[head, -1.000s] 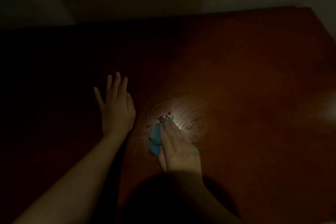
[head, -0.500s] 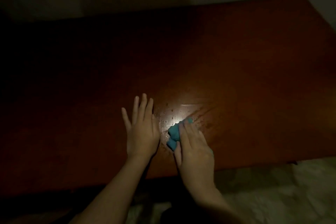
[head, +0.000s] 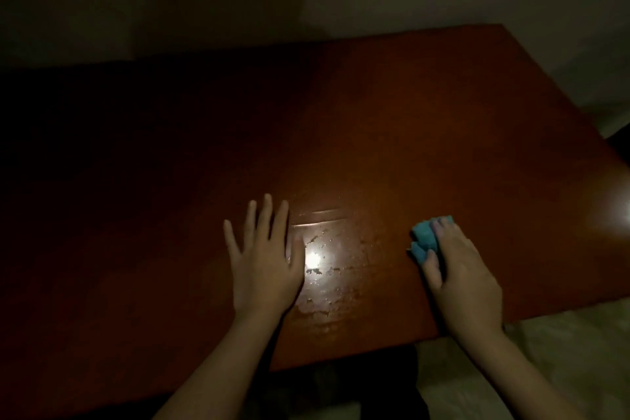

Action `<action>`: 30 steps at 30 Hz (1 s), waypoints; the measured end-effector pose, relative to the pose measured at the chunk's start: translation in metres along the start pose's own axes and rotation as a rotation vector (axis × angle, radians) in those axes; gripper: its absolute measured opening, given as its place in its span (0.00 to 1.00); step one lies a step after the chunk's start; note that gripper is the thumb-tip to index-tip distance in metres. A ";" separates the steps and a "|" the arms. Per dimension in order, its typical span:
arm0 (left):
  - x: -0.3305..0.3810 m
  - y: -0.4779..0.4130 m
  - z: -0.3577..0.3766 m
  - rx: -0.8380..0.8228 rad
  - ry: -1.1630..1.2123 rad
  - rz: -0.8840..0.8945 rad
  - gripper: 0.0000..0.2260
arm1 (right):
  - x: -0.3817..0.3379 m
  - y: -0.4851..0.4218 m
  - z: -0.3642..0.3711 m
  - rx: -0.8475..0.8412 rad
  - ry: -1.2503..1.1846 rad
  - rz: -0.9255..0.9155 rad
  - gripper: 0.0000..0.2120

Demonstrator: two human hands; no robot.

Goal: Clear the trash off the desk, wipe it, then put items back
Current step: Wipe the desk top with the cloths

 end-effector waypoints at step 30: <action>0.096 -0.151 0.000 0.139 -0.001 -0.249 0.29 | 0.052 -0.170 -0.029 -0.013 0.057 -0.060 0.21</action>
Point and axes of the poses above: each hand's wrist, its own y-axis away from the middle knuckle, its own z-axis out of the palm, x = y × z, the point moved 3 cm from there along -y, towards the middle knuckle, and after that the axes turned 13 degrees about -x, right-handed, at the moved point
